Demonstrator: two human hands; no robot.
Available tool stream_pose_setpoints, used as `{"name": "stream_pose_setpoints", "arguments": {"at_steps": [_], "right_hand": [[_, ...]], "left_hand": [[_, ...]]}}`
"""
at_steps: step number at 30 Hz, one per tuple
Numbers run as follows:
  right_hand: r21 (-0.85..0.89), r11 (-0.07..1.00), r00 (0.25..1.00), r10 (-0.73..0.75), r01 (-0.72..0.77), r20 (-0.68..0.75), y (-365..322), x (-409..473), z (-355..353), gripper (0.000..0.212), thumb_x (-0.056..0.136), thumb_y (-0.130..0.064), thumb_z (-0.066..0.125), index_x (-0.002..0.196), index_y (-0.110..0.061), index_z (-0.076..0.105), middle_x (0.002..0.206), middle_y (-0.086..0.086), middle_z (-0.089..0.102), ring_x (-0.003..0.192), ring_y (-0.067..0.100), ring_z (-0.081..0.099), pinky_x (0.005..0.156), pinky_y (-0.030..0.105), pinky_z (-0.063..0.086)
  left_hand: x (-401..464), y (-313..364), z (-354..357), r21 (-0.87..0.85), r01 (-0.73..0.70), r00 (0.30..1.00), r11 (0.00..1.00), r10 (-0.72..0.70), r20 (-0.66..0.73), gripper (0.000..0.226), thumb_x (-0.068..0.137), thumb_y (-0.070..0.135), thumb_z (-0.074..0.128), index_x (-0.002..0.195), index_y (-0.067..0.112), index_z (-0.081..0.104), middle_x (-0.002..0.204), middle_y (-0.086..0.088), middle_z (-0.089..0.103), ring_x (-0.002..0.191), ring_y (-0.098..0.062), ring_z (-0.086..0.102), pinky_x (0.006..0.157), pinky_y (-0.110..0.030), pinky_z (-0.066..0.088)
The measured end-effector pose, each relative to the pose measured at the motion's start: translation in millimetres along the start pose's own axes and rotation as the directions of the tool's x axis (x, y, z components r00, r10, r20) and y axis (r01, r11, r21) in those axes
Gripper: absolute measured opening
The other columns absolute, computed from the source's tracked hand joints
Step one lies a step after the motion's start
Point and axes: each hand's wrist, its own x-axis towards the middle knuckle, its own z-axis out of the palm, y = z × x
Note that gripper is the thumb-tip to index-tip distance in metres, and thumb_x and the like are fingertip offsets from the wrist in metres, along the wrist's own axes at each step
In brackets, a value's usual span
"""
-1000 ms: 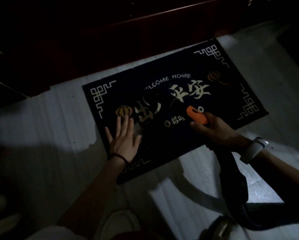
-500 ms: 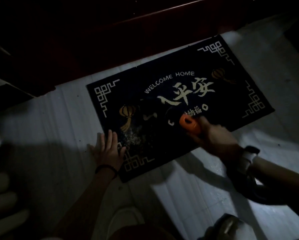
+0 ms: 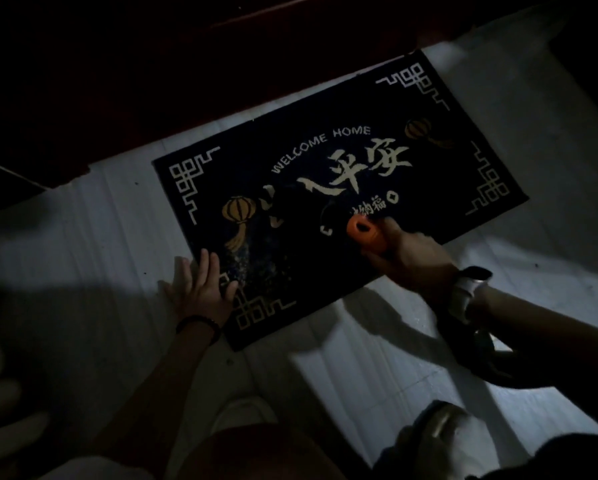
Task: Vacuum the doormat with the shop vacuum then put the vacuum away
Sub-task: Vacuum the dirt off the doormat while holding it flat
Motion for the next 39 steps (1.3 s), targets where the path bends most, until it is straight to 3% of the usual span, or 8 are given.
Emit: {"name": "stream_pose_setpoints", "arguments": {"at_steps": [5, 11, 19, 24, 28, 31, 36, 39], "right_hand": [[-0.015, 0.973, 0.95, -0.221, 0.23, 0.219, -15, -57, 26, 0.052, 0.091, -0.05, 0.044, 0.133, -0.022, 0.03, 0.103, 0.003, 0.063, 0.089, 0.024, 0.063, 0.076, 0.031, 0.047], [0.057, 0.998, 0.999, 0.009, -0.006, -0.052, 18, -14, -6, 0.044, 0.089, -0.044, 0.051, 0.123, -0.019, 0.039, 0.094, 0.008, 0.063, 0.08, 0.028, 0.063, 0.068, 0.036, 0.05], [0.074, 0.989, 0.968, -0.137, 0.124, 0.212, 12, -61, 15, 0.048, 0.09, -0.044, 0.051, 0.13, -0.021, 0.035, 0.085, -0.007, 0.053, 0.067, 0.01, 0.051, 0.065, 0.022, 0.038], [0.092, 0.993, 0.997, 0.072, -0.068, -0.039, 32, -13, -5, 0.041, 0.089, -0.042, 0.053, 0.119, -0.017, 0.041, 0.088, 0.006, 0.059, 0.074, 0.026, 0.06, 0.067, 0.037, 0.05], [0.059, 0.997, 0.985, -0.06, 0.051, 0.161, 13, -51, 20, 0.045, 0.091, -0.043, 0.05, 0.127, -0.021, 0.035, 0.079, -0.01, 0.051, 0.063, 0.01, 0.052, 0.061, 0.021, 0.041], [0.053, 0.985, 0.938, -0.172, 0.164, 0.301, 10, -76, 16, 0.05, 0.09, -0.047, 0.048, 0.132, -0.026, 0.031, 0.099, -0.004, 0.062, 0.085, 0.017, 0.063, 0.078, 0.029, 0.048], [0.03, 0.999, 0.999, 0.013, -0.012, -0.041, 38, -34, -4, 0.043, 0.088, -0.043, 0.053, 0.121, -0.019, 0.04, 0.087, 0.006, 0.06, 0.071, 0.026, 0.058, 0.063, 0.029, 0.038], [0.077, 0.996, 0.999, 0.04, -0.043, 0.035, 30, -45, 16, 0.042, 0.089, -0.041, 0.053, 0.122, -0.019, 0.039, 0.085, 0.004, 0.058, 0.076, 0.026, 0.062, 0.063, 0.03, 0.041]], "left_hand": [[-5, 9, -8, 0.084, 0.048, 0.998, 0.995, -0.051, 0.025, 0.066, 0.096, 0.045, 0.034, 0.149, 0.023, 0.002, 0.157, 0.006, -0.008, 0.142, -0.024, -0.021, 0.111, -0.055, -0.008], [-7, 18, -10, 0.11, 0.072, 0.997, 0.991, -0.075, 0.03, 0.064, 0.098, 0.042, 0.031, 0.149, 0.021, 0.0, 0.157, 0.004, -0.011, 0.143, -0.021, -0.02, 0.112, -0.054, -0.008], [-8, 21, -11, 0.158, 0.087, 0.995, 0.984, -0.095, 0.042, 0.062, 0.099, 0.041, 0.027, 0.149, 0.019, -0.003, 0.157, 0.002, -0.014, 0.143, -0.019, -0.019, 0.112, -0.054, -0.007], [-9, 22, -12, 0.107, 0.092, 0.994, 0.99, -0.098, 0.054, 0.062, 0.099, 0.038, 0.029, 0.149, 0.018, -0.002, 0.157, 0.002, -0.013, 0.143, -0.019, -0.019, 0.113, -0.054, -0.005], [-8, 24, -14, 0.13, 0.1, 0.993, 0.986, -0.107, 0.05, 0.062, 0.099, 0.039, 0.029, 0.149, 0.019, -0.002, 0.157, 0.003, -0.013, 0.143, -0.019, -0.018, 0.112, -0.053, -0.005], [-9, 24, -13, 0.129, 0.105, 0.992, 0.986, -0.113, 0.05, 0.062, 0.099, 0.04, 0.028, 0.149, 0.019, -0.002, 0.157, 0.003, -0.013, 0.143, -0.02, -0.019, 0.112, -0.054, -0.006], [-9, 23, -12, 0.123, 0.113, 0.991, 0.986, -0.12, 0.054, 0.062, 0.099, 0.04, 0.028, 0.149, 0.02, -0.003, 0.157, 0.004, -0.014, 0.142, -0.022, -0.02, 0.112, -0.054, -0.006], [-8, 22, -12, 0.12, 0.112, 0.991, 0.986, -0.12, 0.065, 0.062, 0.099, 0.04, 0.028, 0.149, 0.021, -0.003, 0.157, 0.004, -0.014, 0.142, -0.023, -0.02, 0.112, -0.055, -0.005]]}}
